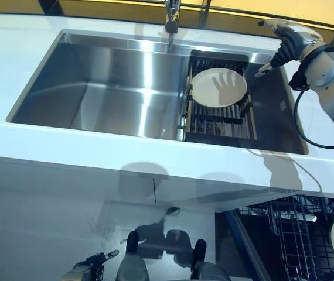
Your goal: Take plates into dishwasher
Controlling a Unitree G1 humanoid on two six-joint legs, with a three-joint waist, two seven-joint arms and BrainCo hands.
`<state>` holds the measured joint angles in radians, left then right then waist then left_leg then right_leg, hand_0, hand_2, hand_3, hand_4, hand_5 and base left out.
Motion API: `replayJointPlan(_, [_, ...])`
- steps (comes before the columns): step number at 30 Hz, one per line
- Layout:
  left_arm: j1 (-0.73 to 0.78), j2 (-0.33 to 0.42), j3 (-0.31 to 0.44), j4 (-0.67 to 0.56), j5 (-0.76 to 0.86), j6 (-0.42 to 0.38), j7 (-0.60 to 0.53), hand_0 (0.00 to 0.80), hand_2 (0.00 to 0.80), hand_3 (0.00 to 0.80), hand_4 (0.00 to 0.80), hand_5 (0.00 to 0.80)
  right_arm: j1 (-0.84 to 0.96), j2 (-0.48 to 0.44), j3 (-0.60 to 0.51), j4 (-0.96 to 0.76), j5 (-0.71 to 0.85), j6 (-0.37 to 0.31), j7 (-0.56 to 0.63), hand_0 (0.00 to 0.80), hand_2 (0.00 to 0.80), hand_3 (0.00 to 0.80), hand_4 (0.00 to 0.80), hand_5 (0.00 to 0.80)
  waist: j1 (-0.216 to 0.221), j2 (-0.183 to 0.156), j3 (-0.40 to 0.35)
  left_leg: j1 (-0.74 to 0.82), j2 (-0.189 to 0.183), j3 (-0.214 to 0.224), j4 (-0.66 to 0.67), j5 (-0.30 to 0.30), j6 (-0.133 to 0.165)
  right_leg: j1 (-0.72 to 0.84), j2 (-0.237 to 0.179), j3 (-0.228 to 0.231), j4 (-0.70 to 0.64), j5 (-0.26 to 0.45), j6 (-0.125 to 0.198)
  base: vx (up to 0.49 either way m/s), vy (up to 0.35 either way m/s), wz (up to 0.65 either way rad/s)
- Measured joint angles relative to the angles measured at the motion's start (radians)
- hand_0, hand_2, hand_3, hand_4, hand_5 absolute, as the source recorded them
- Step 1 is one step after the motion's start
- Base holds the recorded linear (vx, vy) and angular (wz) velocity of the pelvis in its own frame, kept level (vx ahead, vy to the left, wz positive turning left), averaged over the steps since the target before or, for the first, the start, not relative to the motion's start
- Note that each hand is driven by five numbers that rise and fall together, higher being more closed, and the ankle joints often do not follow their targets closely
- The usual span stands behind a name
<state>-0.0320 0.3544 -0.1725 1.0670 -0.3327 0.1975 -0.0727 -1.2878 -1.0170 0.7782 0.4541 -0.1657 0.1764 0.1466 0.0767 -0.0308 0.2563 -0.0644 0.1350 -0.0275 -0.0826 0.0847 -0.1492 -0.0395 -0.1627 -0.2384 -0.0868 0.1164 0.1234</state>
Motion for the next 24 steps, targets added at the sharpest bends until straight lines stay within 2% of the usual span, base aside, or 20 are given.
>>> replayJointPlan(6, [-0.023, 0.001, 0.000, -0.007, -0.006, 0.018, -0.008, 0.000, 0.000, 0.000, 0.000, 0.000, 0.037, 0.066, 0.000, -0.025, -0.042, 0.004, 0.023, 0.000, 0.000, 0.000, 0.000, 0.000, -0.002, 0.018, 0.027, 0.000, 0.000, -0.001, 0.000, 0.002, 0.000, 0.001, -0.001, 0.000, 0.000, 0.000, 0.000, -0.046, 0.019, 0.01])
replayJointPlan(10, [-0.046, 0.000, 0.000, -0.007, -0.009, 0.024, -0.012, 0.000, 0.000, 0.000, 0.000, 0.000, 0.041, 0.078, 0.000, -0.026, -0.090, 0.004, 0.042, 0.000, 0.000, 0.000, 0.000, 0.000, -0.007, 0.030, 0.043, 0.000, 0.001, 0.000, 0.000, 0.003, 0.000, -0.001, 0.000, 0.001, 0.000, 0.000, 0.000, -0.041, 0.007, -0.01])
replayJointPlan(24, [-0.065, -0.001, 0.000, -0.027, -0.017, 0.041, -0.013, 0.000, 0.000, 0.000, 0.000, 0.000, 0.046, 0.108, 0.019, -0.074, -0.227, -0.018, 0.108, 0.000, 0.000, 0.000, 0.000, 0.000, -0.006, 0.022, 0.066, 0.000, 0.002, 0.013, -0.001, 0.003, 0.000, -0.003, 0.000, 0.005, 0.000, 0.000, 0.000, 0.000, 0.000, 0.00])
